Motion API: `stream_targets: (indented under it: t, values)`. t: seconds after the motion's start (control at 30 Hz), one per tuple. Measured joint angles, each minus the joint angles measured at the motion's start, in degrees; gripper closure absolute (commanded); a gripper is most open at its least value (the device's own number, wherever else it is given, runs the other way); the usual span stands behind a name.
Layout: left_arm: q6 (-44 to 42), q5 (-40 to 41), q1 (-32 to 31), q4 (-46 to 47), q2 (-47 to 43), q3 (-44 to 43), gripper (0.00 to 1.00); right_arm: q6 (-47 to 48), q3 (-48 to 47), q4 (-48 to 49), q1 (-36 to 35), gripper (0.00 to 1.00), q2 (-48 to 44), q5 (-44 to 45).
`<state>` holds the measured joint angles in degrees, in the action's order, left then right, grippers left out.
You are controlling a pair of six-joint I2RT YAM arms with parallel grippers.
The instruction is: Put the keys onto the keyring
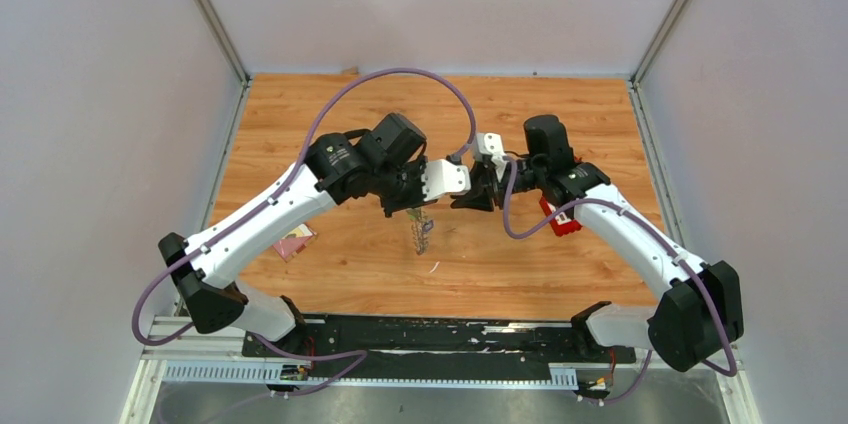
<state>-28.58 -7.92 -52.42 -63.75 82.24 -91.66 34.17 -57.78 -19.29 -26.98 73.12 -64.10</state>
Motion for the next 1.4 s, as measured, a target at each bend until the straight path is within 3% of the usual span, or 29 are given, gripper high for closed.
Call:
stream_targets:
  t: [0.23,0.5,1.0,1.4]
  values:
    - [-4.4,1.7,-0.2,-6.6,2.8,-2.1,1.00,-1.7,0.3,2.0,0.2,0.77,0.4,-1.6]
    - [-5.9,3.7,-0.7,-11.5,5.8,-6.3,1.00,-6.7,3.2,7.9,0.2,0.69,1.3,-3.9]
    - [-2.8,-2.1,-0.7,-5.2,3.1,-5.4,1.00,-22.2,9.0,27.0,-0.8,0.54,-1.4,-4.0]
    - [0.2,-6.2,-0.7,-2.2,3.0,-5.0,1.00,-22.5,7.7,27.1,-5.0,0.59,-1.9,-2.4]
